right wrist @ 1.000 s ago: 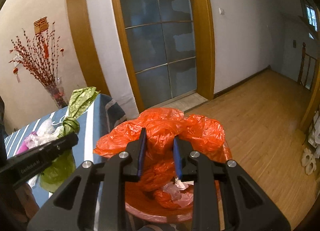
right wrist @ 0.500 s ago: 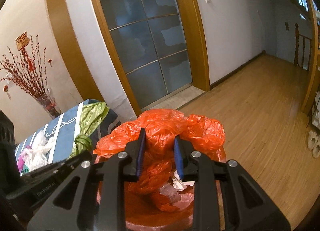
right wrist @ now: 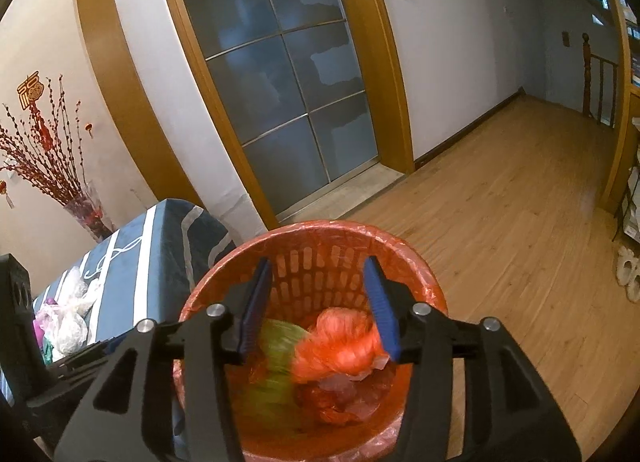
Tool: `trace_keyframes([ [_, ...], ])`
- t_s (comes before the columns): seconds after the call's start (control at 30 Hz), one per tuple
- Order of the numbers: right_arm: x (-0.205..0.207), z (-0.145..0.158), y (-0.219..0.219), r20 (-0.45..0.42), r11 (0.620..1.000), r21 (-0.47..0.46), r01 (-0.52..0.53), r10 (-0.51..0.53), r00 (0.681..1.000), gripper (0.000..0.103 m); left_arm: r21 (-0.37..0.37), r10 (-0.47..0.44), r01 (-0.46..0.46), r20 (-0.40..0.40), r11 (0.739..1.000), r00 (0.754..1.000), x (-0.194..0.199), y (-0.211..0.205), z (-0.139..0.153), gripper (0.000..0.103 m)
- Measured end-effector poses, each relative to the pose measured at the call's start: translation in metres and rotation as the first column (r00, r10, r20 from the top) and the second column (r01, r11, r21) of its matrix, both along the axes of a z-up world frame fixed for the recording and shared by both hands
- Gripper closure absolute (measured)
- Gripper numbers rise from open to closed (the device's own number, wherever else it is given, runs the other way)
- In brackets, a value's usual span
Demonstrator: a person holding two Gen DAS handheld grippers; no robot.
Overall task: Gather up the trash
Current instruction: 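Return both open tools to the pile of bags on the table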
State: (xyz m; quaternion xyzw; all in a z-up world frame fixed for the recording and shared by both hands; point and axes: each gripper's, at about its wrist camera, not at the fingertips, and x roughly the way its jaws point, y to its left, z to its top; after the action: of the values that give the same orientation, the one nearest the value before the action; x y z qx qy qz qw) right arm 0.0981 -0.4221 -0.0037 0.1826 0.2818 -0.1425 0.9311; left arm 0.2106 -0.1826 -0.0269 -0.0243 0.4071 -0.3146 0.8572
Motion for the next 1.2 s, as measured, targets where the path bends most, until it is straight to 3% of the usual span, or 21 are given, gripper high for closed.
trace_keyframes([
  [0.37,-0.01,0.014,0.029,0.005,0.997,-0.072,-0.033,0.033,0.999,0.041,0.047,0.094,-0.098,0.083,0.994,0.992,-0.015,0.046,0.014,0.042],
  [0.67,-0.003,0.029,0.1,0.0,0.979,-0.107,-0.171,0.172,0.985,0.034,0.07,0.254,-0.267,0.153,0.961,0.955,-0.027,0.129,0.026,0.031],
  [0.87,0.011,0.029,0.174,-0.028,0.944,-0.122,-0.306,0.304,0.952,0.032,0.053,0.4,-0.415,0.182,0.908,0.898,-0.033,0.202,0.03,0.016],
  [1.2,0.044,0.003,0.304,-0.097,0.855,-0.084,-0.512,0.504,0.858,0.036,0.072,0.593,-0.62,0.221,0.782,0.774,-0.037,0.318,0.023,0.014],
])
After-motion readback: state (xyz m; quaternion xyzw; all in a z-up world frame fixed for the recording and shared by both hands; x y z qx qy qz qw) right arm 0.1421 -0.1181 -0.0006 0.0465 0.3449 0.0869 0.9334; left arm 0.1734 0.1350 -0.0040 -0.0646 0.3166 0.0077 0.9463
